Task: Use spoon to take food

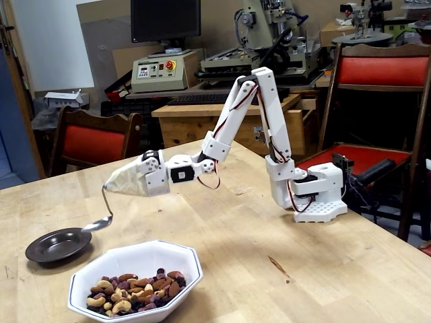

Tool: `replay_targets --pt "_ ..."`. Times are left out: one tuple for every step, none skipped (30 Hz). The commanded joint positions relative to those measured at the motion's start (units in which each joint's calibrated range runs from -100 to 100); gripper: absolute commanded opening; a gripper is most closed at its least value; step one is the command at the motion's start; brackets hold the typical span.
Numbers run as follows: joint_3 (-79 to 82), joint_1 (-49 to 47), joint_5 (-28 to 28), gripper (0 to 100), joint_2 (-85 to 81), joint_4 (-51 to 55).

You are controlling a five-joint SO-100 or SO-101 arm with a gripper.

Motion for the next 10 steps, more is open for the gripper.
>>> replay_targets --pt "1.83 0.4 -0.1 4 -10.32 -0.97" --pt "2.54 0.4 -0.05 4 -11.26 -0.97" --pt "3.42 0.4 -0.05 4 -12.37 -0.97" --pt "4.31 0.4 -0.05 4 -13.23 -0.89" --pt "5.1 0.55 -0.05 4 -13.82 -0.89" --pt "5.9 0.7 -0.05 4 -14.34 -0.89" --pt "6.79 0.77 0.0 4 -14.94 -0.89" --pt "7.67 0.77 0.0 4 -15.45 -0.89" --pt "8.56 0.77 0.34 4 -16.05 -0.89" --pt "9.35 0.55 0.83 4 -16.82 -0.89"
